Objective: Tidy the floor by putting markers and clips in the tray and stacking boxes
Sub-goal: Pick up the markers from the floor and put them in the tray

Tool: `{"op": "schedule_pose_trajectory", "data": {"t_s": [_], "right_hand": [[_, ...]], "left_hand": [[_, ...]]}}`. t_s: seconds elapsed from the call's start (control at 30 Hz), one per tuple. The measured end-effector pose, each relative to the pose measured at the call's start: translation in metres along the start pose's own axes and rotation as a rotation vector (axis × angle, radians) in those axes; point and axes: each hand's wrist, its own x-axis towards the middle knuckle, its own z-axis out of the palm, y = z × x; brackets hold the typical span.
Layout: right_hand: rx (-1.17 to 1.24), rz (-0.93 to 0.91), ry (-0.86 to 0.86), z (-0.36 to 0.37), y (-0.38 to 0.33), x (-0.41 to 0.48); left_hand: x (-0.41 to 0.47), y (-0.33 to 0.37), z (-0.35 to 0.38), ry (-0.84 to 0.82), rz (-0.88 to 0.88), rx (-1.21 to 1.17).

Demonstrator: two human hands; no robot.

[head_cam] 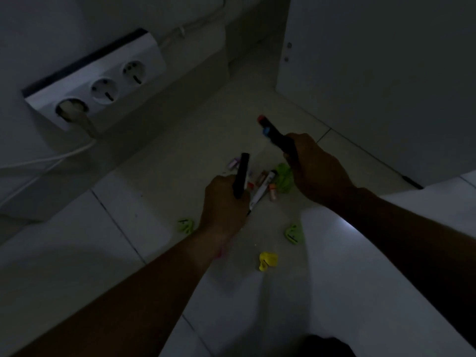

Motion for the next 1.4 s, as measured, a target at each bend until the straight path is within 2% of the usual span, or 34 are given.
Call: {"op": "schedule_pose_trajectory", "data": {"t_s": [0.13,0.27,0.43,0.57,0.77,1.0,1.17,1.3,1.4], "right_hand": [[0.519,0.426,-0.011,-0.015,0.000,-0.009],[0.792,0.605,-0.018,-0.027,0.002,-0.016],[1.057,0.735,-0.118,-0.035,0.001,-0.022],[1.119,0.804,-0.171,-0.033,0.001,-0.025],[1.181,0.770,-0.206,-0.031,-0.003,-0.025],[1.424,0.845,-0.339,-0.040,-0.008,-0.023],[1.561,0.867,-0.336,-0.040,-0.008,-0.023],[1.634,0.875,-0.335,-0.039,-0.007,-0.022],[1.677,0.887,-0.364,-0.039,-0.009,-0.018]], "left_hand": [[0.000,0.002,0.020,-0.110,0.120,0.157],[0.007,0.001,0.031,-0.099,0.151,0.330],[0.017,-0.005,0.043,-0.134,0.206,0.530],[0.023,-0.005,0.046,-0.137,0.197,0.548],[0.028,-0.001,0.048,-0.195,0.114,0.592],[0.035,-0.016,0.043,-0.180,0.092,0.435],[0.031,-0.002,0.017,-0.118,0.133,0.225],[0.027,0.010,-0.007,-0.157,0.001,-0.079],[0.029,0.015,-0.021,-0.212,-0.059,-0.177]]}}
